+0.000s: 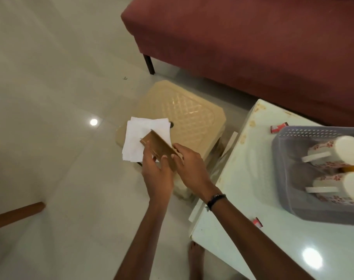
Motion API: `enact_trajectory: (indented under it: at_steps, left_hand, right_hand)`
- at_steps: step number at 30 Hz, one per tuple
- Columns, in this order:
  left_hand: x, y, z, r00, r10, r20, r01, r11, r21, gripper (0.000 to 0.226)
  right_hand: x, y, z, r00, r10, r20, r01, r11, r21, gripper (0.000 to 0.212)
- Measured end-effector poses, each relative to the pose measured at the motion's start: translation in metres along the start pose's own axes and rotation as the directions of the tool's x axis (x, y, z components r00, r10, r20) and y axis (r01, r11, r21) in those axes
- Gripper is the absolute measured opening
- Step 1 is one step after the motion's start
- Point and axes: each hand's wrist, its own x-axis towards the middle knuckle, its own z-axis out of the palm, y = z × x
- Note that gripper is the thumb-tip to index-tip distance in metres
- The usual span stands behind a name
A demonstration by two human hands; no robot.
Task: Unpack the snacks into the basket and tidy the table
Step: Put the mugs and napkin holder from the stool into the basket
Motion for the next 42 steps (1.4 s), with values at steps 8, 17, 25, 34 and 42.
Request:
enact_trajectory:
  at_steps: [8, 17, 25, 34, 42]
  left_hand:
    - [0.008, -0.012, -0.007, 0.996, 0.058, 0.066, -0.063, 0.995, 0.075, 0.058]
    - [-0.014, 0.03, 0.005, 0.951, 0.203, 0.235, -0.216, 0.976, 0.034, 0.055]
    - [-0.095, 0.075, 0.088, 0.776, 0.336, 0.533, -0.41, 0.912, 0.024, 0.053]
    - [-0.165, 0.067, 0.195, 0.626, 0.313, 0.714, -0.471, 0.882, 0.026, 0.053]
    - [-0.161, 0.025, 0.234, 0.718, 0.231, 0.657, -0.528, 0.796, 0.297, 0.051]
  right_hand:
    - [0.008, 0.003, 0.008, 1.0, -0.013, 0.0, 0.013, 1.0, -0.011, 0.032]
    - [-0.021, 0.005, -0.036, 0.983, -0.049, -0.176, 0.031, 0.994, -0.108, 0.03]
    - [-0.099, 0.06, -0.139, 0.888, 0.013, -0.459, -0.113, 0.975, -0.191, 0.027]
    - [-0.15, 0.141, -0.205, 0.827, 0.169, -0.536, -0.297, 0.941, -0.161, 0.033]
    - [-0.137, 0.187, -0.194, 0.866, 0.302, -0.398, -0.341, 0.94, -0.03, 0.031]
